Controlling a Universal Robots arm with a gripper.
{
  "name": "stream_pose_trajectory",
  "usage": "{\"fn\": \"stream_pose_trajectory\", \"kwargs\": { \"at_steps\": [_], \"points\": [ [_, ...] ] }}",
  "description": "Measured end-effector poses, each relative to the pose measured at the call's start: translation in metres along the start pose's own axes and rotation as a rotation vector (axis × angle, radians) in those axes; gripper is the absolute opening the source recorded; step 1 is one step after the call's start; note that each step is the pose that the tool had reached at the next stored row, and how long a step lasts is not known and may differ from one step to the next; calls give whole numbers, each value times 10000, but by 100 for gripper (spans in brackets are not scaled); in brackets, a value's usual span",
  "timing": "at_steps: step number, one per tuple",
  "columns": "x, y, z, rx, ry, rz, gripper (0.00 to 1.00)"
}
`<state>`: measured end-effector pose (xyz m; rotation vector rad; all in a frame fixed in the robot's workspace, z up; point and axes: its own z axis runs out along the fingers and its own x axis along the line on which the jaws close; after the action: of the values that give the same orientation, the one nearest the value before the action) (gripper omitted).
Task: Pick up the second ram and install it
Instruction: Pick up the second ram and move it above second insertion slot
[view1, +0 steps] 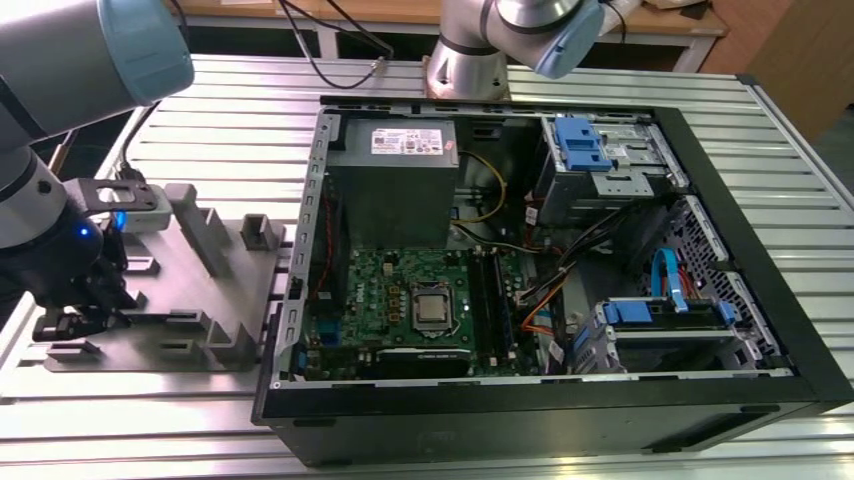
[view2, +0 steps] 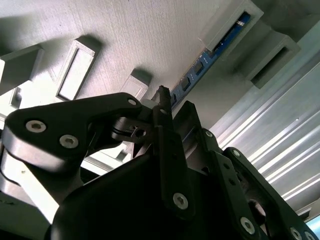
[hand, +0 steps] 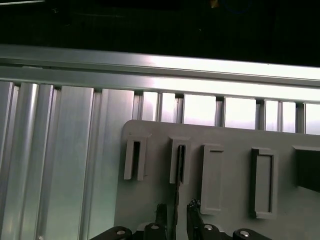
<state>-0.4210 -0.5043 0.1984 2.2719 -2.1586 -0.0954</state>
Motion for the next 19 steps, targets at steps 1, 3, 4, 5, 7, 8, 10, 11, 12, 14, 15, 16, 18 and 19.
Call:
{"fn": "stream_pose_trajectory", "kwargs": {
  "at_steps": [1,3,4,5,7,8,10,11,12,14,15,16,18,19],
  "points": [
    [0,0,0,-1,0,0,27],
    [0,0,-3,0,-1,-1,27],
    [0,0,-3,0,-1,-1,27],
    [0,1,-3,0,-1,-1,27],
    [0,0,-4,0,-1,-1,27],
    [0,1,-4,-1,0,0,27],
    [0,1,-4,0,-1,0,27],
    [0,0,-5,0,-1,0,27],
    [0,1,-5,-1,0,0,25],
    [0,1,-6,-1,0,0,18],
    [0,0,-5,0,-1,0,18],
    [0,1,-6,-1,0,0,18],
    [0,1,-6,0,0,0,18],
    [0,1,-6,0,-1,-1,18]
  ]
}}
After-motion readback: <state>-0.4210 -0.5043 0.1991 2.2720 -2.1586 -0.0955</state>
